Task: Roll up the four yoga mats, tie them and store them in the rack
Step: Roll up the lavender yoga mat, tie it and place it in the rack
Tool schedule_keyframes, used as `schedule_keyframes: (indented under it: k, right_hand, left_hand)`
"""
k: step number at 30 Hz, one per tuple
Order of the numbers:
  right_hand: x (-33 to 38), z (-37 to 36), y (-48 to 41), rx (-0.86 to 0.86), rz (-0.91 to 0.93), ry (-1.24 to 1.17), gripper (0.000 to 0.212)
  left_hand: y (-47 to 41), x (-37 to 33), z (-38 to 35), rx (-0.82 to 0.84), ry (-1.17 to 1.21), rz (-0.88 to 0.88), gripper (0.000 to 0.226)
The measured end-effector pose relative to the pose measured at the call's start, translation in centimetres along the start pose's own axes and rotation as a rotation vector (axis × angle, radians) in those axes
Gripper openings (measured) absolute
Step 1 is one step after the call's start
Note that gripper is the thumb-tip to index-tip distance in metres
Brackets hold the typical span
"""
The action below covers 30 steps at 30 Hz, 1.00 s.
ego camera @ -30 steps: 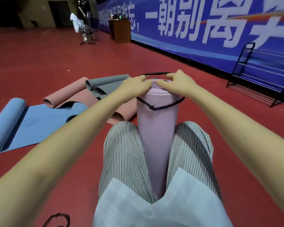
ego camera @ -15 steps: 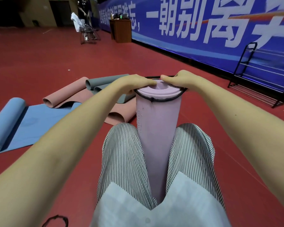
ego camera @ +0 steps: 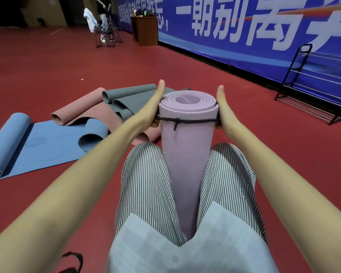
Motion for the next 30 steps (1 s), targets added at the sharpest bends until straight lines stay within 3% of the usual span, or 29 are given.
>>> schedule_keyframes:
  k: [7, 12, 14, 18, 22, 26, 30]
  right_hand:
    - [-2.1, 0.0, 1.4, -0.085, 0.250, -0.066, 0.108]
    - [-2.1, 0.3, 1.2, 0.041, 0.472, 0.233, 0.136]
    - [-1.9, 0.6, 1.0, 0.124, 0.493, 0.345, 0.146]
    - [-1.6, 0.9, -0.3, 0.202, 0.500, 0.437, 0.153]
    - [-2.1, 0.0, -2.3, 0.171, 0.447, 0.456, 0.124]
    - [-4.0, -0.9, -3.6, 0.154, 0.432, 0.429, 0.138]
    - [-5.1, -0.3, -3.4, 0.237, 0.425, 0.412, 0.115]
  left_hand:
    - [2.5, 2.5, -1.0, -0.001, 0.056, -0.227, 0.102]
    - [2.2, 2.6, -0.8, 0.014, -0.097, -0.391, 0.135]
    - [1.8, 2.7, -0.7, 0.025, -0.158, -0.407, 0.132]
    - [0.9, 2.5, -1.4, 0.052, -0.265, -0.434, 0.099]
    - [-0.3, 3.1, -1.8, 0.037, -0.223, -0.380, 0.072]
    - [-1.1, 4.0, -1.9, 0.005, -0.193, -0.373, 0.075]
    - [-1.4, 5.4, -2.4, 0.048, -0.263, -0.333, 0.071]
Point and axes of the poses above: each hand's wrist, its own y-axis away from the middle knuckle, its own z-axis out of the back of the hand, x = y × z, the point moved 5 cm from there along -y, towards the middle knuckle, and after that the axes turned 9 degrees about -x, right-handed, at the moved point
